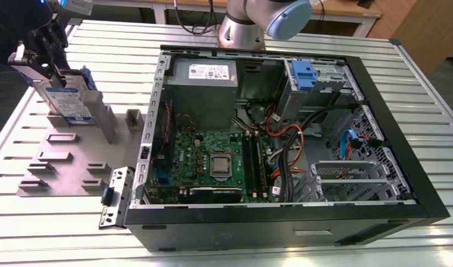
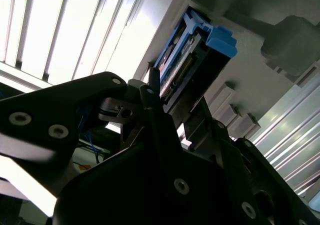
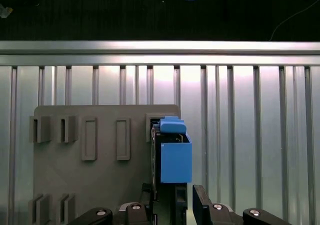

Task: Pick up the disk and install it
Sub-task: 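Pick up the disk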

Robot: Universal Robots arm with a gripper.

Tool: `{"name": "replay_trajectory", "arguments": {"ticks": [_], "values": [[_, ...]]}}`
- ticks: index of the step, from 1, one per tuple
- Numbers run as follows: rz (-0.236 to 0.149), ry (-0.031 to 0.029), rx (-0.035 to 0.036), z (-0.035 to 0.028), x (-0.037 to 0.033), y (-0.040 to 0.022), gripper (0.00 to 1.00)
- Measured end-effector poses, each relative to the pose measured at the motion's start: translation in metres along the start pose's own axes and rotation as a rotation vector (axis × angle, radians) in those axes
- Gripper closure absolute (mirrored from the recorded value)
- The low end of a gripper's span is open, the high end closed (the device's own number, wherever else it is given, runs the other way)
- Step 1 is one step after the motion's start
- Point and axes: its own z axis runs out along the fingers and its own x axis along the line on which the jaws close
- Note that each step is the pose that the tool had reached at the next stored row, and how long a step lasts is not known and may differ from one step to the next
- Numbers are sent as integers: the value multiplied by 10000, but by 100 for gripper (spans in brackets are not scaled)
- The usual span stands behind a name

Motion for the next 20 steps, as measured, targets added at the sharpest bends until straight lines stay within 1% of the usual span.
{"name": "replay_trajectory", "arguments": {"ticks": [20], "values": [[-1, 1, 0, 0, 29, -1, 55]]}}
